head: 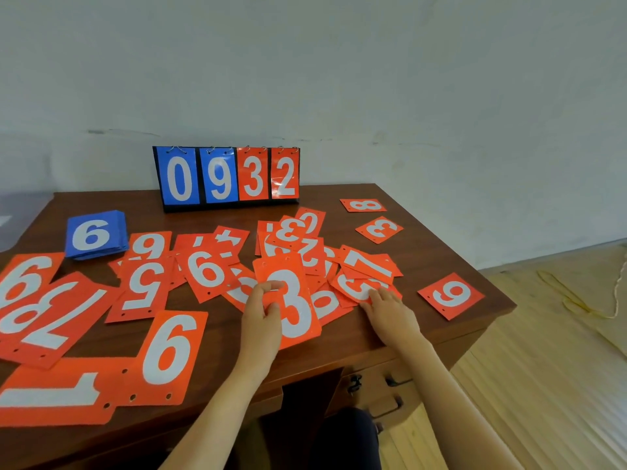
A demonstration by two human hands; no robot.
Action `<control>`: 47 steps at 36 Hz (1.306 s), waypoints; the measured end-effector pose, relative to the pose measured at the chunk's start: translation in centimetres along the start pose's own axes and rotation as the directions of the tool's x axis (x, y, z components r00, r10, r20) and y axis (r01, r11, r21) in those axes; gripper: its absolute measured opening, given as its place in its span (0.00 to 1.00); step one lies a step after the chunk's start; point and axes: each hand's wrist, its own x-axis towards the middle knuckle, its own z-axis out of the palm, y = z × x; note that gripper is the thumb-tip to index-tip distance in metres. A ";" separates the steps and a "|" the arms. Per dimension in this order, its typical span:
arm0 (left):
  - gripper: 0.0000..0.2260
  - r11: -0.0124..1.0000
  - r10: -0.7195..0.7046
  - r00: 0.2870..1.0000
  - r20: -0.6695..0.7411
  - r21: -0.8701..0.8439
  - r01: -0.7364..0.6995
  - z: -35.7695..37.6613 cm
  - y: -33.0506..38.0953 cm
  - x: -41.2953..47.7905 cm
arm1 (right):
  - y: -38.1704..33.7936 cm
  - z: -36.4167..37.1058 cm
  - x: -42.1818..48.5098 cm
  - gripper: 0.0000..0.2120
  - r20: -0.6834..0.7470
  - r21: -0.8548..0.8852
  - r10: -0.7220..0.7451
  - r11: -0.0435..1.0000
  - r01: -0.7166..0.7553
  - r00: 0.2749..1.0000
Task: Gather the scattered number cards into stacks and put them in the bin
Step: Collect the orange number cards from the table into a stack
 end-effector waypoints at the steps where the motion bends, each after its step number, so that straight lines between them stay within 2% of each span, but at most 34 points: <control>1: 0.13 1.000 -0.005 1.000 0.000 0.007 0.005 0.1 0.0 0.0 | -0.1 0.0 -0.1 0.20 -0.022 -0.002 -0.011 1.000 0.011 1.000; 6: 0.13 0.999 -0.007 1.000 0.011 0.031 0.007 0.3 0.2 -0.1 | 0.1 -0.3 -0.6 0.12 -0.246 -0.004 -0.058 0.998 0.058 0.967; 11: 0.13 0.999 -0.033 0.999 0.021 0.030 0.033 0.1 0.3 0.2 | 0.2 -1.6 -0.7 0.12 -0.502 0.313 0.053 0.942 0.124 0.863; 14: 0.13 0.997 -0.073 0.997 0.040 0.015 0.072 -0.2 0.4 0.4 | -0.7 -3.5 -1.2 0.09 -0.649 0.459 0.080 0.834 0.305 0.757; 16: 0.14 0.996 -0.093 0.994 0.062 0.010 0.092 -0.4 0.6 0.6 | -1.5 -4.8 -1.8 0.09 -0.749 0.434 0.001 0.756 0.490 0.662; 18: 0.14 0.995 -0.101 0.991 0.093 0.016 0.100 -0.6 0.9 1.0 | -2.3 -5.5 -2.3 0.08 -0.785 0.385 -0.127 0.666 0.639 0.606; 20: 0.13 0.993 -0.117 0.984 0.131 -0.003 0.118 -0.9 1.2 1.4 | -2.9 -5.5 -2.6 0.09 -0.767 0.357 -0.267 0.578 0.734 0.583; 23: 0.10 0.988 -0.127 0.978 0.165 -0.070 0.140 -1.4 1.8 1.7 | -3.3 -4.8 -2.5 0.10 -0.688 0.300 -0.459 0.527 0.795 0.563; 26: 0.08 0.979 -0.119 0.976 0.180 -0.141 0.145 -1.9 2.2 1.8 | -3.6 -3.9 -2.5 0.11 -0.596 0.291 -0.557 0.521 0.802 0.578; 28: 0.05 0.988 -0.089 0.976 0.200 -0.109 0.112 -2.1 2.2 1.9 | -3.9 -3.7 -2.5 0.13 -0.549 0.289 -0.584 0.538 0.792 0.597; 32: 0.09 0.999 -0.050 0.971 0.235 -0.003 0.052 -1.8 2.0 1.8 | -4.7 -3.3 -2.0 0.10 -0.463 0.221 -0.618 0.614 0.758 0.635; 34: 0.09 0.998 -0.053 0.976 0.210 -0.015 0.058 -1.6 1.8 1.8 | -4.9 -3.1 -1.6 0.13 -0.410 0.212 -0.596 0.674 0.708 0.690; 36: 0.09 0.998 -0.059 0.987 0.150 -0.018 0.063 -1.7 1.6 2.0 | -4.8 -3.0 -1.1 0.15 -0.355 0.223 -0.512 0.766 0.603 0.782; 40: 0.09 0.998 -0.062 0.996 0.061 -0.022 0.063 -2.1 0.9 2.1 | -2.7 -2.0 0.5 0.19 -0.158 0.211 -0.230 0.942 0.261 0.960; 42: 0.09 0.999 -0.052 0.997 0.060 0.003 0.052 -2.2 0.6 2.0 | -1.5 -1.0 0.8 0.22 -0.003 0.184 -0.158 0.971 0.156 0.987; 44: 0.09 0.999 -0.045 0.997 0.070 0.029 0.043 -2.1 0.5 1.8 | -0.8 0.1 0.3 0.25 0.089 0.116 -0.113 0.988 0.102 0.990; 47: 0.09 0.998 -0.039 0.996 0.084 0.060 0.034 -1.8 0.4 1.7 | -0.4 1.0 -1.2 0.26 0.018 0.094 -0.016 0.995 0.014 1.000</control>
